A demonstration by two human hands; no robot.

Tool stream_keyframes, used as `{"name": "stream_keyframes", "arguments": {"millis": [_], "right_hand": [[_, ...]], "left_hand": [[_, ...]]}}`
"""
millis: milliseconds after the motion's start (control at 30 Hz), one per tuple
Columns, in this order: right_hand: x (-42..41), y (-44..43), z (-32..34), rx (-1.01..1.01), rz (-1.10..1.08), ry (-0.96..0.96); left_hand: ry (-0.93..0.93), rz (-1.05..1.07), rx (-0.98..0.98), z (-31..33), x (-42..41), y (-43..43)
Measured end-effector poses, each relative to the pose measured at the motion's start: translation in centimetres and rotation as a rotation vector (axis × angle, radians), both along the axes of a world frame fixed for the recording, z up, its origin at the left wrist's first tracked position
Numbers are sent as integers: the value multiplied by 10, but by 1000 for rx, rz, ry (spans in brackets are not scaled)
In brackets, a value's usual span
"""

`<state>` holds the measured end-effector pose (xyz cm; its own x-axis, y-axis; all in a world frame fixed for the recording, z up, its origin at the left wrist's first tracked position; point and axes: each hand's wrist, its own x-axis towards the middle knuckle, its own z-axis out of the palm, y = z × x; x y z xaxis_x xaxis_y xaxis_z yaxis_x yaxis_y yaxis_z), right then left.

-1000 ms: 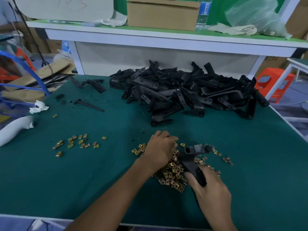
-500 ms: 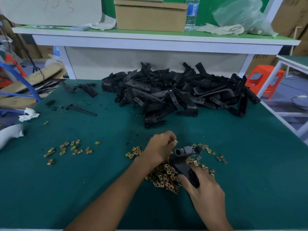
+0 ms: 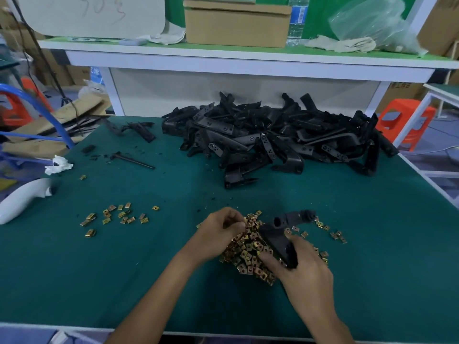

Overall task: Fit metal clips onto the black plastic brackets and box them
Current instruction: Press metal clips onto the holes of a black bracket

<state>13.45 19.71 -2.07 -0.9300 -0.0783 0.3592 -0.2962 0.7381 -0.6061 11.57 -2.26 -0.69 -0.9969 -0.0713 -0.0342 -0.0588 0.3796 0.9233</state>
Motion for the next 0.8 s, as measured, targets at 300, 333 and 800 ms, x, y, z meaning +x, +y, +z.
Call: {"name": "stream_keyframes", "arguments": {"millis": [300, 333, 800], "right_hand": [[-20, -29, 11, -99, 210, -163], [-19, -27, 11, -84, 199, -141], [-3, -4, -13, 170, 70, 344]], "left_hand": [[22, -48, 210, 11, 19, 16], [30, -10, 244, 13, 20, 15], [41, 30, 510, 51, 41, 7]]}}
